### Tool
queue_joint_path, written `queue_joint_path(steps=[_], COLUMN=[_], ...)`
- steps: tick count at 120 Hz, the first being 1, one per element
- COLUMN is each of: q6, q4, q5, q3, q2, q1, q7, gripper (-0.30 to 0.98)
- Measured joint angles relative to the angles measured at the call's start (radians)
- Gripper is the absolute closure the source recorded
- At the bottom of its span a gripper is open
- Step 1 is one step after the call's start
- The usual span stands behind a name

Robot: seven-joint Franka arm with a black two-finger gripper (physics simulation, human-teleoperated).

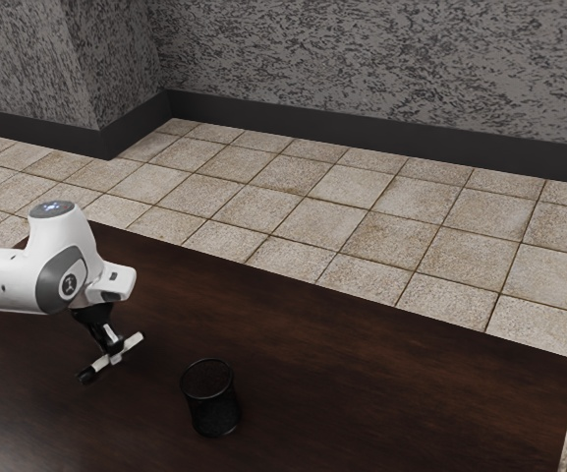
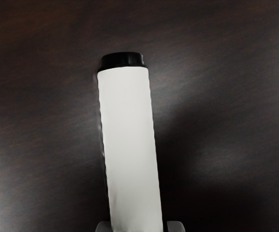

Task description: Put the marker into the pen holder.

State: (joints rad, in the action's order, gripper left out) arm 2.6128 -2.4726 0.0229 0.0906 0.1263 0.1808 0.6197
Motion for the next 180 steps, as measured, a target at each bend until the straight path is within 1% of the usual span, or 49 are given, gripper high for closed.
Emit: queue_joint_path(steps=[12,28,37,44,53,56,64,71,78,86,92,101,110,114,119,133,146,154,172,180], q6=[0.003,0.007,0.011,0.025,0.067,0.084,0.132,0.178,0.227,0.294,0.346,0.428,0.504,0.53,0.557,0.607,0.633,0.644,0.657,0.647], q4=[0.001,0.002,0.006,0.011,0.019,0.022,0.05,0.068,0.075,0.078,0.078,0.077,0.073,0.064,0.049,0.032,0.016,0.014,0.016,-0.004], q5=[-0.004,-0.004,0.011,0.037,0.095,0.119,0.198,0.276,0.347,0.413,0.457,0.512,0.548,0.559,0.57,0.585,0.59,0.591,0.59,0.591], q3=[0.001,0.001,0.0,0.0,0.014,-0.012,-0.027,-0.068,-0.096,-0.129,-0.11,-0.131,-0.141,-0.144,-0.146,-0.147,-0.147,-0.146,-0.143,-0.144], q2=[-0.001,-0.023,-0.06,-0.089,-0.128,-0.138,-0.145,-0.141,-0.138,-0.127,-0.114,-0.067,-0.033,-0.027,-0.022,-0.018,0.014,0.013,-0.031,-0.078], q1=[-0.002,-0.009,-0.026,-0.045,-0.097,-0.083,-0.109,-0.115,-0.142,-0.178,-0.25,-0.324,-0.473,-0.524,-0.544,-0.497,-0.483,-0.456,-0.429,-0.433], q7=[0.0,-0.005,-0.008,-0.01,-0.012,-0.012,-0.012,-0.01,-0.008,-0.004,0.0,0.005,0.011,0.014,0.018,0.027,0.036,0.044,0.061,0.068], gripper=[0.72,0.76,0.78,0.78,0.79,0.79,0.79,0.79,0.79,0.79,0.79,0.79,0.79,0.79,0.79,0.79,0.79,0.79,0.79,0.79])
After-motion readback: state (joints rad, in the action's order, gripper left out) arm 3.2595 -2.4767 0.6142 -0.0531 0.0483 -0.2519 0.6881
